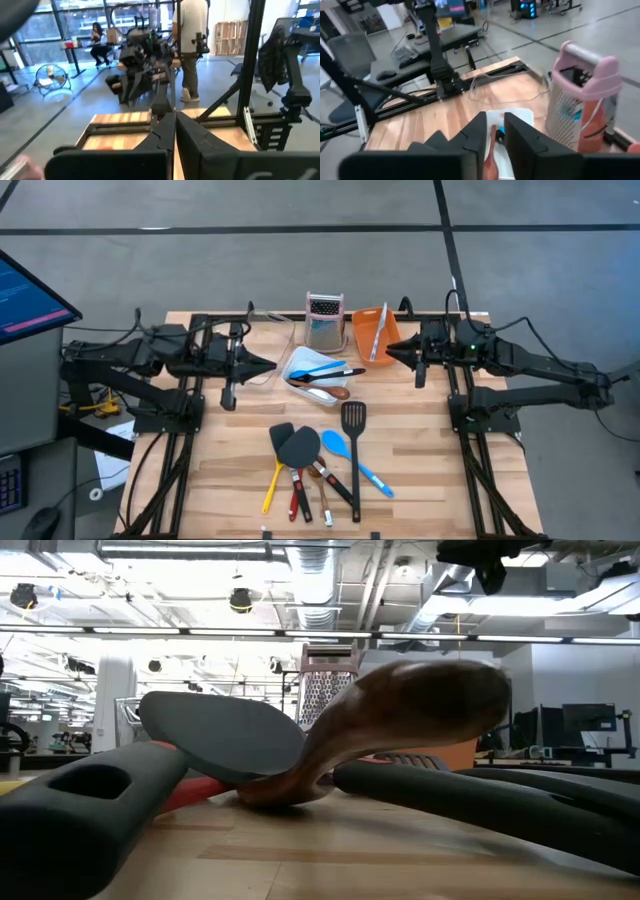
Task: Pick & Place Kitchen Items
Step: Put the black slotted spatula into the transparent bin
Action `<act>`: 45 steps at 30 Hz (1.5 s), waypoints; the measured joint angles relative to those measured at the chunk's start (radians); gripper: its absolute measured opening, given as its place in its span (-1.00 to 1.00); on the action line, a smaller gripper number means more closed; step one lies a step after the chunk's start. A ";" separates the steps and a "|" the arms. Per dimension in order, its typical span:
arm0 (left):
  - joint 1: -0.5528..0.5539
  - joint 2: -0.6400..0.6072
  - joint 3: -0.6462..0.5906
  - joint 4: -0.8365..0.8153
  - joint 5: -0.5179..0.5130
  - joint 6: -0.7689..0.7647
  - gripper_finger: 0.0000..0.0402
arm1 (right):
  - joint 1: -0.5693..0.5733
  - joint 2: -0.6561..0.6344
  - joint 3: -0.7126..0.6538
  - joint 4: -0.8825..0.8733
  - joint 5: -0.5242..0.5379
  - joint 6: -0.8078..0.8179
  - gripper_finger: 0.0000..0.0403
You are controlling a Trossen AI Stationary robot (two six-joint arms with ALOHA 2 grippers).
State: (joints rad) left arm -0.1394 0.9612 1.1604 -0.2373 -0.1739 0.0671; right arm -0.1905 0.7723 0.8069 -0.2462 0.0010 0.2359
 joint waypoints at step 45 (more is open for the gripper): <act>-0.075 -0.306 -0.340 0.053 0.101 -0.050 -0.99 | 0.415 0.624 0.525 -0.390 0.531 0.604 -1.00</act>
State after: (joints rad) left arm -0.2142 0.6552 0.8204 -0.1841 -0.0727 0.0172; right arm 0.2247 1.3967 1.3319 -0.6357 0.5321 0.8401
